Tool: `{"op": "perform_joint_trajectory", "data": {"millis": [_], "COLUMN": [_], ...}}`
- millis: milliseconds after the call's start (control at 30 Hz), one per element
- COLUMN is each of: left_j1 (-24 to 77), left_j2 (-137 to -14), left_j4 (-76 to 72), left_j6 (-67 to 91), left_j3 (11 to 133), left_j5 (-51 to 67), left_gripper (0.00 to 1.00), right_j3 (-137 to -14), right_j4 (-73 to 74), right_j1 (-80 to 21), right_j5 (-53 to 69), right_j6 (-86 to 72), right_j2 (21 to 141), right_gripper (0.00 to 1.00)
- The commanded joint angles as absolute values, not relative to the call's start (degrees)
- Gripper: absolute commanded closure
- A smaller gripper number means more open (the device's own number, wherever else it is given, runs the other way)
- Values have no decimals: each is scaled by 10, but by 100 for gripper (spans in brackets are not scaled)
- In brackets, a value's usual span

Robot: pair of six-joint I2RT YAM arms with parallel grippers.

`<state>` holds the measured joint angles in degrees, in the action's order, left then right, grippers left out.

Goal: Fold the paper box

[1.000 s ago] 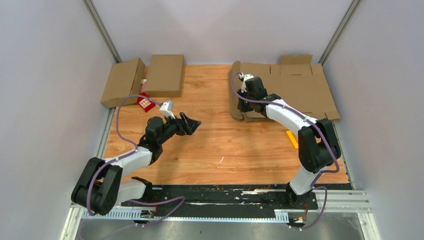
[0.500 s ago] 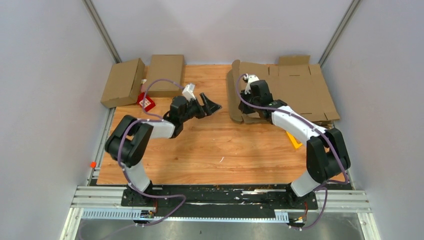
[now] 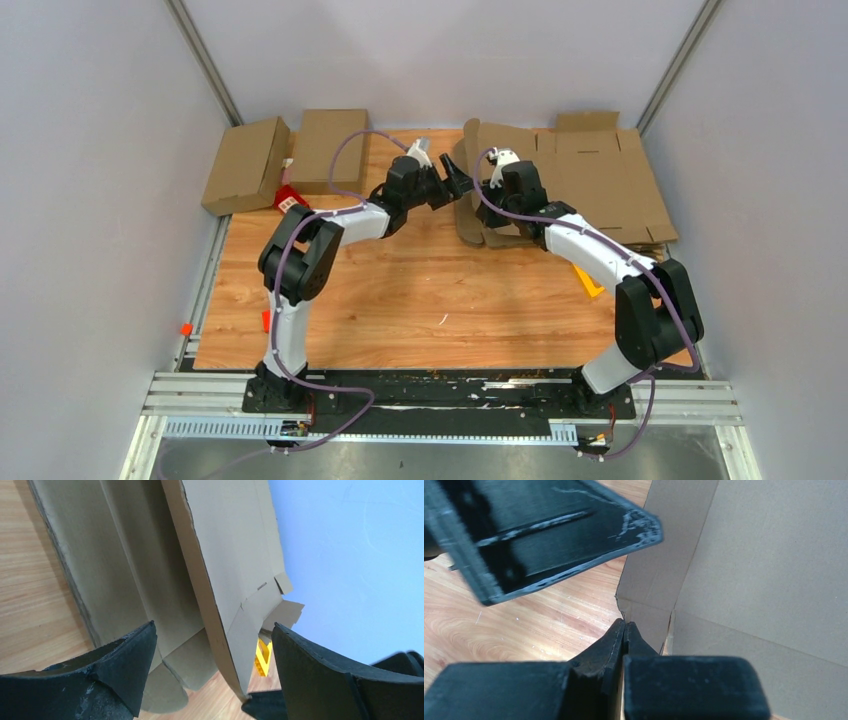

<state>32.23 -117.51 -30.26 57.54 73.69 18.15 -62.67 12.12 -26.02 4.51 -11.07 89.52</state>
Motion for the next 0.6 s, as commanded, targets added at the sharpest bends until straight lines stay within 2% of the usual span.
{"op": "perform_joint_trajectory", "data": {"millis": [0,33,100,133,200,233,267,300,367,567], "left_j1": [334,336,339,340,343,345,346,349,352,359], "left_j2": [-1210,-1224,-1247,-1257,-1265,-1266,-1265,-1263,-1258,-1249], "left_j4": [-209,-205,-216,-230,-259,-269,-279,-288,-312,-366], "left_j6": [567,571,583,588,594,594,592,590,594,657], "left_j3": [799,810,829,836,846,851,857,862,873,929], "left_j5": [164,169,191,201,211,214,218,222,232,250], "left_gripper": [11,17,40,54,81,91,99,100,100,100], "right_j3": [-622,-620,-616,-613,-601,-589,-577,-563,-532,-435], "right_j4": [83,82,79,78,71,65,57,49,32,-15], "right_j1": [-266,-266,-266,-266,-266,-266,-266,-266,-266,-266], "right_j5": [80,79,79,77,62,45,27,8,-41,-168], "right_j6": [-122,-123,-123,-124,-129,-133,-138,-141,-147,-169], "right_j2": [875,871,864,858,841,826,808,786,728,575], "right_gripper": [100,100,96,86,55,42,33,28,24,25]}}
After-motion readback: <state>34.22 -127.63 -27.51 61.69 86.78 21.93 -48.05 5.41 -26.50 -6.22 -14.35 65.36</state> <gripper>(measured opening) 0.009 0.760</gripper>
